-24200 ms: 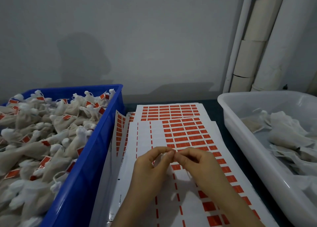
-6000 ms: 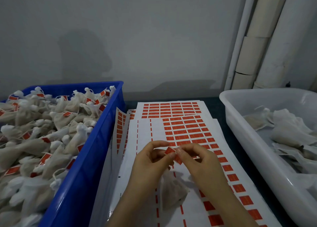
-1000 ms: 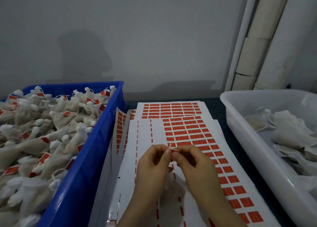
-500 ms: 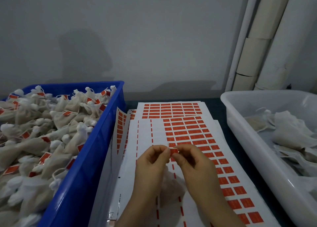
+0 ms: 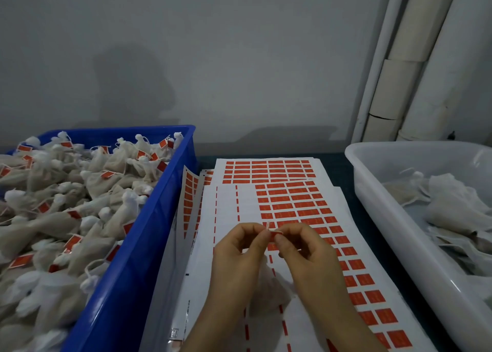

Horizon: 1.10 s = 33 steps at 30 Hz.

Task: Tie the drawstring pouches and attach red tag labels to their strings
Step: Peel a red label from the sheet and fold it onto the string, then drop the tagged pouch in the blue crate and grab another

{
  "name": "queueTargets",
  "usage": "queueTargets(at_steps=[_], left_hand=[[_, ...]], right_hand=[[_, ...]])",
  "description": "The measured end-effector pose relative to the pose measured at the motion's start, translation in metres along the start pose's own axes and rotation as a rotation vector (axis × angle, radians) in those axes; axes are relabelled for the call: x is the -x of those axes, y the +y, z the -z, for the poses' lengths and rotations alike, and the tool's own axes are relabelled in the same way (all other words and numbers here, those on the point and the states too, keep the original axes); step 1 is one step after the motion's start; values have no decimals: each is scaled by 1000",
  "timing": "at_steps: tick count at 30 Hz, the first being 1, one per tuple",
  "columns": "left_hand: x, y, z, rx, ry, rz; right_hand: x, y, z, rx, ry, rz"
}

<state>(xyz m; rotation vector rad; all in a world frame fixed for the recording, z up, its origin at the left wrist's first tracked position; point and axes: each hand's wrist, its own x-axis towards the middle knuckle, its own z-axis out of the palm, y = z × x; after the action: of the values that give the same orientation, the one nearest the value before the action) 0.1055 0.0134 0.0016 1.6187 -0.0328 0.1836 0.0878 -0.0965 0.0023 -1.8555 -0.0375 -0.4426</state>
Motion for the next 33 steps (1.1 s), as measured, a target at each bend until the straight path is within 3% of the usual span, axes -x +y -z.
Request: queueTargets(at_steps=[6, 15, 22, 28, 33], left_hand=[[0, 1, 0, -50, 3, -46], [-2, 1, 7, -66, 69, -79], [-8, 1, 16, 153, 100, 37], [-18, 1, 23, 368, 198, 204], [-19, 7, 22, 400, 128, 306]], right_hand=[[2, -5, -2, -115, -84, -67], [4, -3, -9, 87, -241, -61], [6, -2, -10, 126, -386, -78], [5, 1, -6, 147, -303, -92], [-1, 2, 0, 42, -169, -150]])
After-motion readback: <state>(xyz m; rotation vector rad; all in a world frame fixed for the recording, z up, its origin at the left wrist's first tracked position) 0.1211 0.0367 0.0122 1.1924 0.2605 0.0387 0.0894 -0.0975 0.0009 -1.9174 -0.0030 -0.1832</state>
